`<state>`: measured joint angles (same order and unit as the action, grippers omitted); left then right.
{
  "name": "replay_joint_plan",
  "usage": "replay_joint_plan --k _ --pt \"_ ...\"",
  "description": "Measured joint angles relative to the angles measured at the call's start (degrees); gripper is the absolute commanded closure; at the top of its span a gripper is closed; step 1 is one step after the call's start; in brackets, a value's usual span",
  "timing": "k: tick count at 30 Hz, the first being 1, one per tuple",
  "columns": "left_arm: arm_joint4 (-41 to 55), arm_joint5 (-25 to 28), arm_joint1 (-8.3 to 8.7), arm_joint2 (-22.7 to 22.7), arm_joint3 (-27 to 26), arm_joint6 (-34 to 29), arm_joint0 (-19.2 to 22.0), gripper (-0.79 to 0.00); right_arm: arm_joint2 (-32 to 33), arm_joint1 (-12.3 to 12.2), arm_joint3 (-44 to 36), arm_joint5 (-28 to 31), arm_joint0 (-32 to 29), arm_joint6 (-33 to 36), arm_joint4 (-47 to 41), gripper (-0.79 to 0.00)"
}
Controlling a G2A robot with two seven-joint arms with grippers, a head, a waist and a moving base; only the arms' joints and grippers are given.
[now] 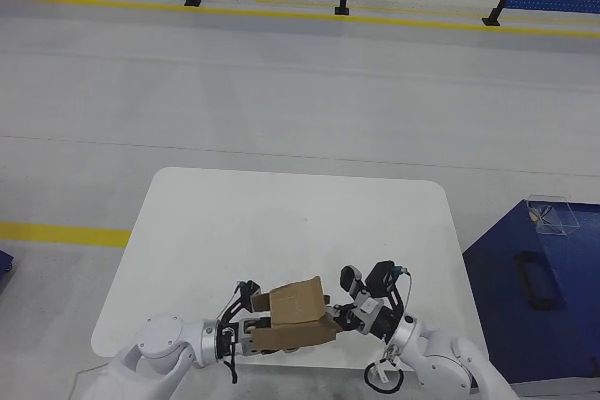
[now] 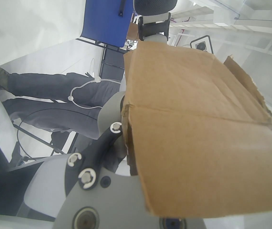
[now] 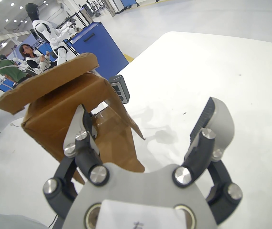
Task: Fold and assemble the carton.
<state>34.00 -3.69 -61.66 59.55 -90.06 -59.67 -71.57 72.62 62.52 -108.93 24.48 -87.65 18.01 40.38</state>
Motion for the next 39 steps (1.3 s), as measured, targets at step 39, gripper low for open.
replay_joint_plan --k 39 --pt "4.68 -0.11 -0.76 1.50 1.65 3.69 0.03 0.000 0.43 0.37 0.21 -4.43 0.46 -4.88 4.34 -0.785"
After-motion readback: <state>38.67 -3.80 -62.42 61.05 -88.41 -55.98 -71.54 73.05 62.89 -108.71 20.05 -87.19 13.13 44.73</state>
